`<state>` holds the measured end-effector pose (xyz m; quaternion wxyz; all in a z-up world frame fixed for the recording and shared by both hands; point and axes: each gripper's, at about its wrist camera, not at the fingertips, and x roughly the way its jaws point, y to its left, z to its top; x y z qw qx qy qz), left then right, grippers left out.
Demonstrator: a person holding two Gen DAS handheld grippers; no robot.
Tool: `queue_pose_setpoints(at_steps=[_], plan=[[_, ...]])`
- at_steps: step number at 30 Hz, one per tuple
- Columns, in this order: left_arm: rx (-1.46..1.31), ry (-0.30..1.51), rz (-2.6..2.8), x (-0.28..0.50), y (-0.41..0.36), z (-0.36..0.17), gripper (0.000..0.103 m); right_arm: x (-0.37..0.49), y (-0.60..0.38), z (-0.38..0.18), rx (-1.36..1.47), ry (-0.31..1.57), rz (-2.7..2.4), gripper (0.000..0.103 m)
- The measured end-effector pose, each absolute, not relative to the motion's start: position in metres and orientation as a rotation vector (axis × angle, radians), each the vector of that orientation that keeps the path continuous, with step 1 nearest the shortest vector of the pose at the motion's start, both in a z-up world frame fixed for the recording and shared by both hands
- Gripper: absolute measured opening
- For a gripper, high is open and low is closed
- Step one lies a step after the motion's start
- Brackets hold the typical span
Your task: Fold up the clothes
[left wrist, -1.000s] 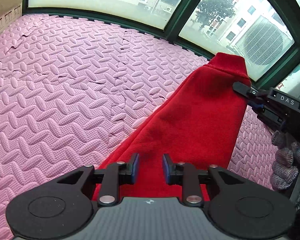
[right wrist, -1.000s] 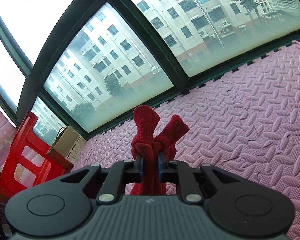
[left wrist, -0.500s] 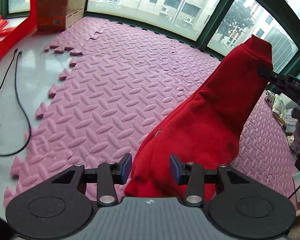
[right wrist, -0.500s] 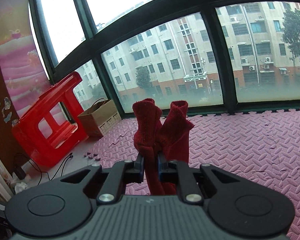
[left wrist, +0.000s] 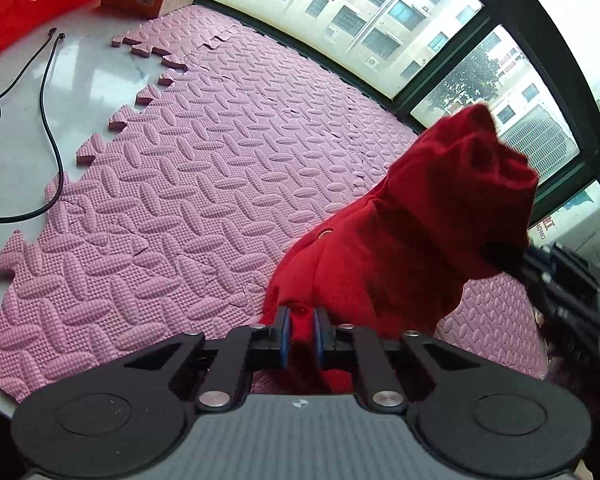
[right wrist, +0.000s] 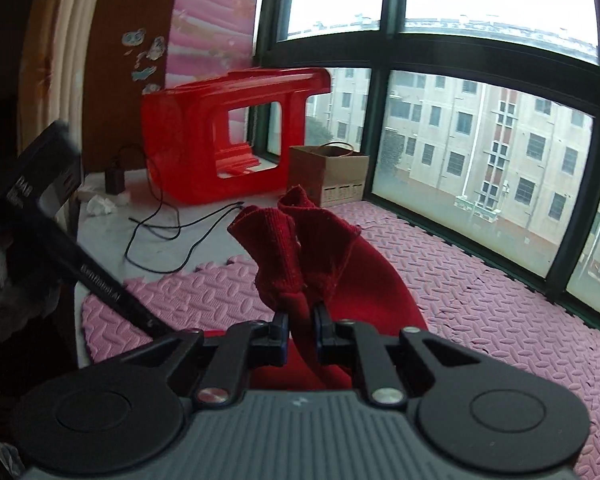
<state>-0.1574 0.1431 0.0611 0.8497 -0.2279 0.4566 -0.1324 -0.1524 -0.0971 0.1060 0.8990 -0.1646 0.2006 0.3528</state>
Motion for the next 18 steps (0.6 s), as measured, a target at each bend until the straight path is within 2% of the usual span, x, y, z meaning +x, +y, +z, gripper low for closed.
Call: queue_pose_setpoints(at_steps=[11,15,18], plan=[[-0.511,0.955,-0.237,-0.16,0.161,0.054,0.008,-0.205,-0.082,0.075,-0.676,0.374,0.912,0.013],[-0.506,0.932,-0.224,-0.163,0.167,0.064,0.008,-0.209,-0.085,0.077,-0.681,0.414,0.973,0.032],[-0.487,0.904,-0.216,-0.164,0.17,0.076,0.009,-0.204,-0.094,0.089,-0.592,0.45,1.0,0.031]])
